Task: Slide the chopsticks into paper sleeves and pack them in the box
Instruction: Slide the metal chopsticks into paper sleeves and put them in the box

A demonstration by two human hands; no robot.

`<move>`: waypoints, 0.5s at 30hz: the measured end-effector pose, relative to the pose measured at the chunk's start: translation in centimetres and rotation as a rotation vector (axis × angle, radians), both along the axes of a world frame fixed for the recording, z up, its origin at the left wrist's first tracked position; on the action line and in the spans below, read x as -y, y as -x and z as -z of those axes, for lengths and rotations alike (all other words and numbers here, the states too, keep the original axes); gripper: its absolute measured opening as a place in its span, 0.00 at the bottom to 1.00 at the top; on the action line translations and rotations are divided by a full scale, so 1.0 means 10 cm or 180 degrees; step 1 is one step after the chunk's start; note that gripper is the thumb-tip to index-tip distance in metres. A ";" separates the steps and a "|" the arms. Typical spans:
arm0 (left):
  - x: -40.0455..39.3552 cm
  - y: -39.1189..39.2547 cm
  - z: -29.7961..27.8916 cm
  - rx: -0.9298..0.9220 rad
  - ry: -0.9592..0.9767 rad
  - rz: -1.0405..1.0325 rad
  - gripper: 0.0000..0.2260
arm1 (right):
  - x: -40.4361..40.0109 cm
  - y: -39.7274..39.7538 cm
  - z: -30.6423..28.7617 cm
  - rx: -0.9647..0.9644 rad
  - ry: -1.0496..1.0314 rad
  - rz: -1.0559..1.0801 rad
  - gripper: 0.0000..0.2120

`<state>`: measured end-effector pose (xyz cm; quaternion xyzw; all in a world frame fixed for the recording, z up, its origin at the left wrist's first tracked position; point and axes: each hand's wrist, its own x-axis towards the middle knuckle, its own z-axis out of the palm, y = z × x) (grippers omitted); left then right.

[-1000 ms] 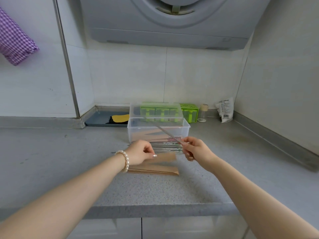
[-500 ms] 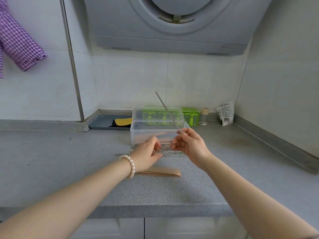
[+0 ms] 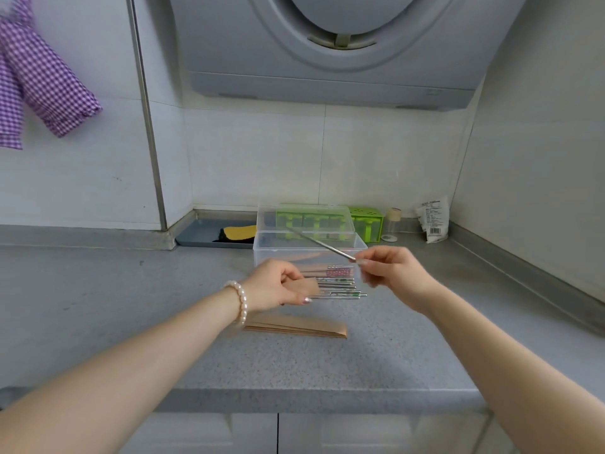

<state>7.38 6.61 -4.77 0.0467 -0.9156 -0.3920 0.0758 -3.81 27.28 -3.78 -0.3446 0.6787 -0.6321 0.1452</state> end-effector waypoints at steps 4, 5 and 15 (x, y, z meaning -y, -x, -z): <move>0.06 -0.04 -0.01 0.0024 -0.0063 -0.0104 0.17 | -0.31 0.11 -0.19 -0.0472 -0.0628 0.0030 0.10; 0.07 -0.04 -0.02 0.0029 -0.0111 -0.0121 0.16 | -0.38 0.14 -0.23 -0.0497 -0.0683 0.0059 0.12; 0.11 -0.01 -0.08 -0.0028 -0.0524 -0.0005 0.03 | -0.68 0.34 -0.46 -0.0793 -0.1149 0.0290 0.17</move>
